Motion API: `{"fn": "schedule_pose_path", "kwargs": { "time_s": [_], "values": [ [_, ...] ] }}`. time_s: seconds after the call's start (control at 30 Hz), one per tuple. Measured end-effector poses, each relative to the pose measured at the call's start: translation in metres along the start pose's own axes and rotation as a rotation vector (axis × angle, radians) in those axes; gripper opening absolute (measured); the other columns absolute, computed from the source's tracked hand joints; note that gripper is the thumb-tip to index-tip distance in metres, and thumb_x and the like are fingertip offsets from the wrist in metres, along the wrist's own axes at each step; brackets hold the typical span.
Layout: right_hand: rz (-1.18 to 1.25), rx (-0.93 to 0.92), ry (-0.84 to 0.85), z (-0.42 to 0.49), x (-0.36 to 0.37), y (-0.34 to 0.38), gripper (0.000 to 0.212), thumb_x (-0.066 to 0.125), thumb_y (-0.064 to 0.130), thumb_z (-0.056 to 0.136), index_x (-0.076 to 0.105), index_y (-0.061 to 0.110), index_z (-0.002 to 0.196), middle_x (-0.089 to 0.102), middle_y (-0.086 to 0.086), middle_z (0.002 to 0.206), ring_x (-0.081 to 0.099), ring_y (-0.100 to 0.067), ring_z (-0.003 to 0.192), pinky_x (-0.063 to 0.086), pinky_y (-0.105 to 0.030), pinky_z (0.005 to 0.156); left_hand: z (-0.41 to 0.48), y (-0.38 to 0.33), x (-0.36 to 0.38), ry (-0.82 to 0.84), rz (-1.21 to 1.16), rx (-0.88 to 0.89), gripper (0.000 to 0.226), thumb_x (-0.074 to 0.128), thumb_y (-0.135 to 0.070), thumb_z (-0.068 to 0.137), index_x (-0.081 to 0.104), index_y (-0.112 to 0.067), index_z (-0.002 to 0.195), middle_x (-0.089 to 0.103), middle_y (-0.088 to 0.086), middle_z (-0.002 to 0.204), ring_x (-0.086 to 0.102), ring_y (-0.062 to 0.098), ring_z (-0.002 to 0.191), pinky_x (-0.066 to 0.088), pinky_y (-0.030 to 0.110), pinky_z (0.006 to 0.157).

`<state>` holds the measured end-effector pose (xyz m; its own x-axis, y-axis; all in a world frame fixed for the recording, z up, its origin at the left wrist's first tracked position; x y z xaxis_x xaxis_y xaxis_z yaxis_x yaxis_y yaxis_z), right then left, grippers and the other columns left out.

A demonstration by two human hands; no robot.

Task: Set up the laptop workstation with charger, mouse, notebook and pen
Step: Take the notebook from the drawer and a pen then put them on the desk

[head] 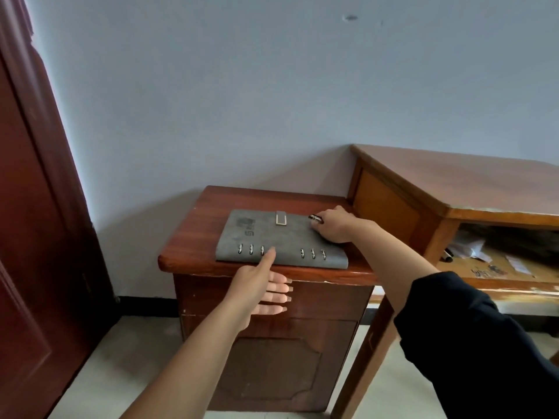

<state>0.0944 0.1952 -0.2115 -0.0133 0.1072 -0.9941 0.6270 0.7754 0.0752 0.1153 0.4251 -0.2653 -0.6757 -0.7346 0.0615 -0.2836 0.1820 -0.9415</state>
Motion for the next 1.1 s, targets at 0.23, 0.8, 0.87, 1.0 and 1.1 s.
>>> {"fn": "schedule_pose_path", "kwargs": {
  "time_s": [0.23,0.8,0.87,1.0,1.1],
  "values": [
    [-0.036,0.035,0.011,-0.016,-0.009,0.017,0.054,0.029,0.048,0.099,0.045,0.013,0.137,0.038,-0.022,0.144,0.036,-0.039,0.132,0.03,-0.046,0.108,0.002,-0.001,0.001,0.06,-0.002,-0.01,0.064,0.049,-0.061,0.088,0.069,-0.001,0.098,0.076,0.012,0.089,0.074,0.025,0.083,0.06,0.034,0.061],
    [-0.115,0.045,0.013,-0.106,-0.024,0.029,0.024,0.045,0.025,0.096,0.058,0.007,0.104,0.059,-0.009,0.09,0.06,-0.031,0.085,0.042,-0.033,0.065,-0.028,-0.011,-0.03,-0.029,-0.435,-0.154,0.015,0.059,-0.002,0.083,0.068,-0.009,0.092,0.071,0.007,0.093,0.064,0.02,0.087,0.055,0.034,0.077],
    [-0.041,0.076,0.001,-0.12,-0.048,0.023,0.027,0.044,0.028,0.096,0.059,0.008,0.107,0.064,-0.011,0.095,0.063,-0.034,0.094,0.043,-0.033,0.066,-0.047,-0.037,-0.023,-0.041,-0.393,-0.205,0.013,0.058,-0.001,0.084,0.068,-0.008,0.089,0.071,0.008,0.092,0.063,0.02,0.086,0.053,0.033,0.077],
    [0.154,0.227,-0.108,-0.16,-0.121,0.004,0.045,0.033,0.04,0.1,0.06,0.006,0.106,0.066,-0.016,0.107,0.062,-0.039,0.1,0.039,-0.036,0.07,-0.095,-0.105,0.0,-0.005,-0.279,-0.251,0.014,0.057,-0.001,0.083,0.07,-0.007,0.084,0.075,0.003,0.075,0.066,0.018,0.076,0.052,0.028,0.068],
    [0.455,0.464,-0.098,-0.195,-0.173,-0.034,0.059,0.027,0.051,0.097,0.06,0.003,0.101,0.068,-0.016,0.095,0.066,-0.037,0.087,0.051,-0.037,0.074,-0.134,-0.164,0.022,0.044,-0.214,-0.281,0.014,0.058,0.002,0.082,0.071,-0.005,0.085,0.075,0.005,0.08,0.066,0.021,0.082,0.05,0.032,0.077]
  ]
}}
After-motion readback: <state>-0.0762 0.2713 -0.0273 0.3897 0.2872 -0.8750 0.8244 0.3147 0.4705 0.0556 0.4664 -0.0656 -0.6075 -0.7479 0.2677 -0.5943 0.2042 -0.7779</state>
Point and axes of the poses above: each hand's wrist, its own z-axis towards the middle knuckle, its own x-axis out of the palm, y = z × x, the point moved 1 cm from there along z, towards the middle knuckle
